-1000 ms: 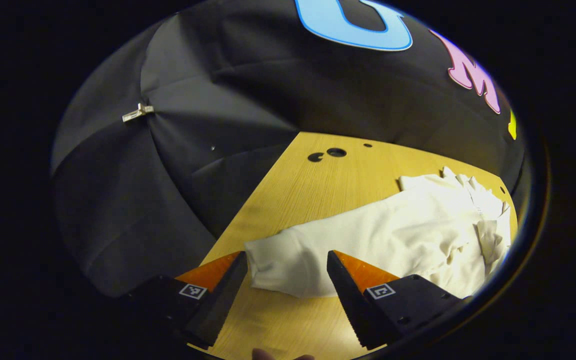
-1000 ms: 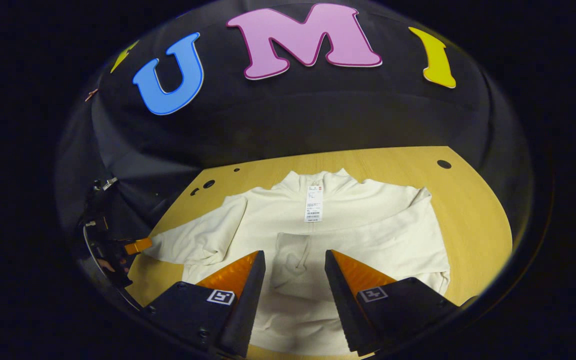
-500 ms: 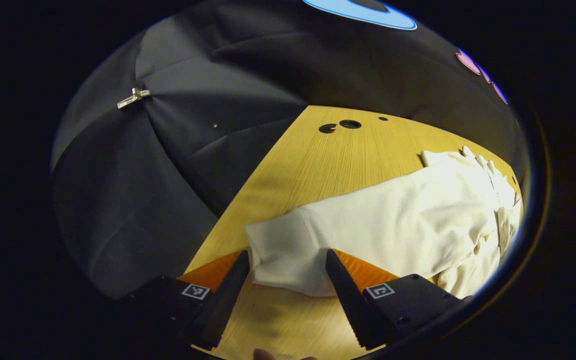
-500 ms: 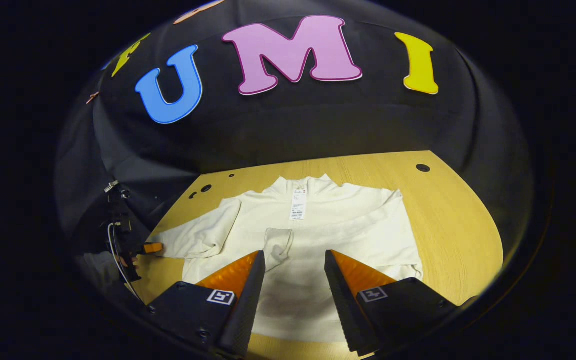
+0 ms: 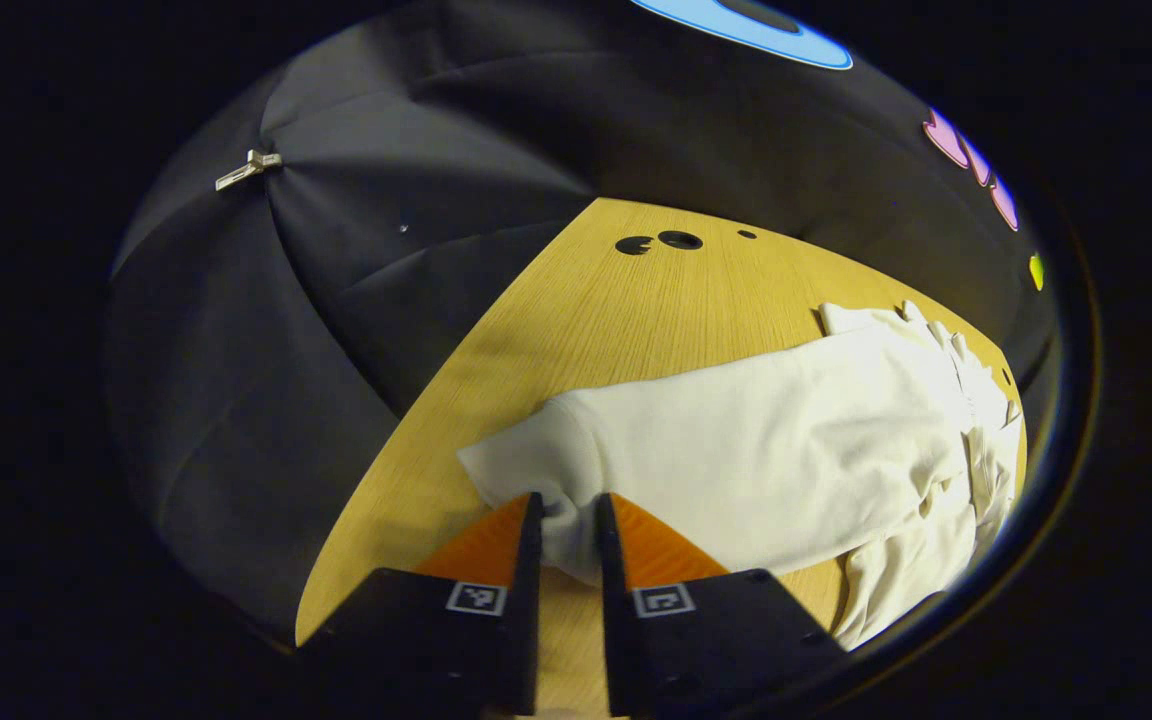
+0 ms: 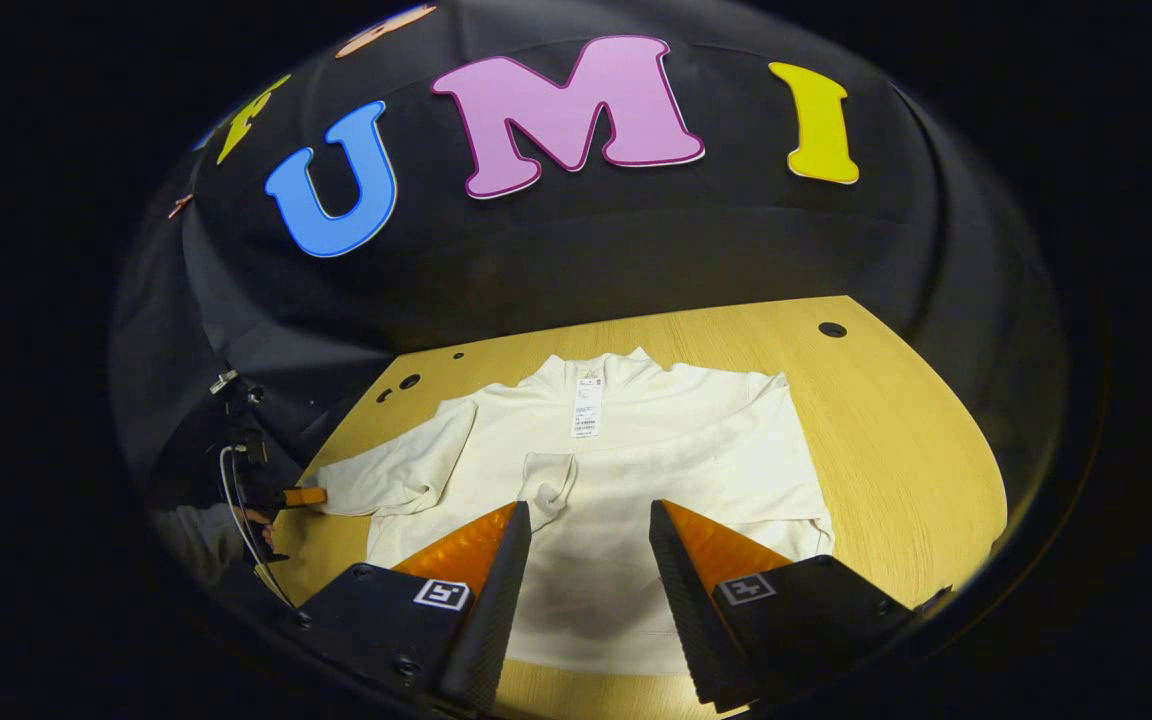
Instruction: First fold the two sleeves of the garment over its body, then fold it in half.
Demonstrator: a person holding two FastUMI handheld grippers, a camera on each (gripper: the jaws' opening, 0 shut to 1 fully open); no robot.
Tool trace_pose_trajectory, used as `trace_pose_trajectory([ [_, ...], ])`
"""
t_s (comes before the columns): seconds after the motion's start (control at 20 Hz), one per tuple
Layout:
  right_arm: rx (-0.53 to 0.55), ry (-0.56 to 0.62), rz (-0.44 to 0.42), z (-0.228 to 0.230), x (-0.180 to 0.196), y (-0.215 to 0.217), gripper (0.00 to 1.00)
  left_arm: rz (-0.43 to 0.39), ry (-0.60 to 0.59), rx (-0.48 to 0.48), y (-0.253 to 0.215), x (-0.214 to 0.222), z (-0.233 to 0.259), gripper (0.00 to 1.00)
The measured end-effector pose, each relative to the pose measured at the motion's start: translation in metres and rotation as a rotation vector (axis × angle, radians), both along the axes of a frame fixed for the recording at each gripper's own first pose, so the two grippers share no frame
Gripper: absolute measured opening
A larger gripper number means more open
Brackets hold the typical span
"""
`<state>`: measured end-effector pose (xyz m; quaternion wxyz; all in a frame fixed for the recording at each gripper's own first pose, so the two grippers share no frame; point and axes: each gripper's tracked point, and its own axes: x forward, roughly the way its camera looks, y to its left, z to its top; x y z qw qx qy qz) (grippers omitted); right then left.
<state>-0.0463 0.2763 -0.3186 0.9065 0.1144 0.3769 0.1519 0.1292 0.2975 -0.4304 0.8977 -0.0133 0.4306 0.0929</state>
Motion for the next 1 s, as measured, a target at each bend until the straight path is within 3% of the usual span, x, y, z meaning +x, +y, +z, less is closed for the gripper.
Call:
trace_pose_trajectory([
  [0.05,0.003,0.003,-0.003,-0.002,-0.001,-0.002,0.74,-0.003,-0.010,-0.003,0.000,0.001,0.002,0.25],
  [0.1,0.005,0.004,-0.007,-0.002,-0.003,-0.004,0.74,-0.006,-0.022,-0.003,-0.001,0.001,0.004,0.15],
  [0.3,0.000,0.007,-0.010,-0.002,-0.011,-0.014,0.74,-0.034,-0.038,0.012,-0.007,-0.001,0.010,0.02],
  [0.45,0.002,0.009,-0.019,-0.003,-0.015,-0.023,0.74,-0.040,-0.080,0.037,-0.015,0.000,0.027,0.11],
  [0.5,0.002,0.010,-0.022,-0.003,-0.016,-0.026,0.74,-0.045,-0.107,0.039,-0.021,0.002,0.036,0.06],
  [1.0,-0.007,0.022,-0.071,-0.009,-0.024,-0.060,0.74,-0.240,-0.296,-0.061,-0.154,0.016,0.129,0.06],
])
